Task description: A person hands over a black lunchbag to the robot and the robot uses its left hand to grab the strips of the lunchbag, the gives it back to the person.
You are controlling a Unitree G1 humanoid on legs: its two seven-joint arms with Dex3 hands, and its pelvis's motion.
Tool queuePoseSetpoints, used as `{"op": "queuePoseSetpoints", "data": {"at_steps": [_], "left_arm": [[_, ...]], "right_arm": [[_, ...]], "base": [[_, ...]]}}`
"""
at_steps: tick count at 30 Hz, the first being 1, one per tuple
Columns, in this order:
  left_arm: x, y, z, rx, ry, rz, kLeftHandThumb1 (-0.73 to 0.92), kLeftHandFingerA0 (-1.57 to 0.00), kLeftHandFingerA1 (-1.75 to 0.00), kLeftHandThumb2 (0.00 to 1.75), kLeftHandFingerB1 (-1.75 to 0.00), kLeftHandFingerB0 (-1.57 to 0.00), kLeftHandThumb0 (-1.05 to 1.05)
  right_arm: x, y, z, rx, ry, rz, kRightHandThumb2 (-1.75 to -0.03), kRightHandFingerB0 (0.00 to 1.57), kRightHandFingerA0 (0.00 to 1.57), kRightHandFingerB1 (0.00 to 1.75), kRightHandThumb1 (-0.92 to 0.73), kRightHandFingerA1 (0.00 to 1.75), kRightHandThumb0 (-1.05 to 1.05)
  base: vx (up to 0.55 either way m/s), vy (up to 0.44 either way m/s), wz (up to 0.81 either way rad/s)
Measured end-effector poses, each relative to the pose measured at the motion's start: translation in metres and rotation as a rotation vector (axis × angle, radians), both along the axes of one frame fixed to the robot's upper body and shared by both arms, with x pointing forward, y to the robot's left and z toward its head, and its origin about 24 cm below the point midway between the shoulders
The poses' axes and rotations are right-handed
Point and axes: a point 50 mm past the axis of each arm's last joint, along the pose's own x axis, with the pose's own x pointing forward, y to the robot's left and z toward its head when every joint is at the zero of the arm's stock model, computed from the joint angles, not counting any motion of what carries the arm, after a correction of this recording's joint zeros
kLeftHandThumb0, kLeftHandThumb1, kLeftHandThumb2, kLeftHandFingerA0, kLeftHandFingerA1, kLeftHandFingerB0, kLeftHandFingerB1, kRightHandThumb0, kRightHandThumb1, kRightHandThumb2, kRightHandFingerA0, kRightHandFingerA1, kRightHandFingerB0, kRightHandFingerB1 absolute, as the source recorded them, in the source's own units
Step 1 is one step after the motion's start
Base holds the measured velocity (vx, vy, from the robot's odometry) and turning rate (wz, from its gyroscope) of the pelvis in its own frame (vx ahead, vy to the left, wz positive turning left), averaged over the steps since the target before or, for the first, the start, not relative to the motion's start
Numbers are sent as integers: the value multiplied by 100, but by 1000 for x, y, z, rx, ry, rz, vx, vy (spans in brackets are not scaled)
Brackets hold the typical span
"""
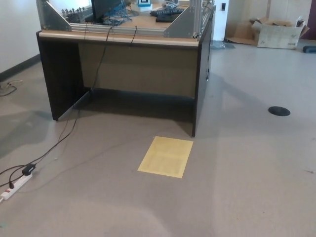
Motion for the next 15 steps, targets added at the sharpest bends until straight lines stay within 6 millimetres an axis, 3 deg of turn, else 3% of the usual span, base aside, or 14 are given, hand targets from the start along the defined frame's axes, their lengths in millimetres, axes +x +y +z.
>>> {"op": "queuePoseSetpoints", "data": {"at_steps": [1,3,4,6,7,8,9,13,14,15], "left_arm": [[2,-1,2,-2,-21,-14,46,-3,-24,81,-26,-8,-68],[5,-3,7,-5,-58,-36,46,-4,-24,80,-25,-8,-67],[7,-4,11,-7,-82,-49,44,0,-24,83,-27,-13,-66],[16,-5,24,-2,-155,-86,47,-5,-26,81,-25,-8,-71],[21,-6,32,5,-194,-107,52,-8,-23,61,-23,-11,-71],[30,-7,46,19,-259,-136,45,-6,-28,79,-26,-9,-70],[36,-8,57,29,-304,-157,44,-5,-25,79,-25,-8,-69],[65,-19,111,74,-521,-268,46,-5,-25,80,-20,-4,-70],[72,-23,126,87,-575,-301,47,-4,-24,81,-20,-5,-73],[77,-27,140,99,-624,-329,48,-5,-20,81,-18,-6,-75]], "right_arm": [[1,1,1,2,-14,6,-101,23,36,47,-62,55,-68],[2,1,2,6,-29,14,-101,24,36,47,-61,55,-68],[2,2,3,7,-37,17,-63,39,43,37,-77,43,-70],[3,2,4,12,-56,25,-63,38,43,37,-74,42,-71],[4,3,5,13,-63,28,-63,38,43,37,-74,42,-69],[5,3,6,15,-73,33,-63,38,43,38,-75,42,-68],[5,3,6,16,-80,37,-100,27,36,48,-63,54,-71],[9,5,10,20,-115,53,-102,25,35,47,-62,54,-69],[10,5,11,21,-122,56,-102,25,36,47,-63,54,-71],[11,6,12,21,-129,60,-63,38,42,37,-75,42,-71]], "base": [[0,0,0],[0,0,0],[0,0,0],[0,0,0],[0,0,0],[0,0,0],[0,0,0],[0,0,0],[0,0,0],[0,0,0]]}}
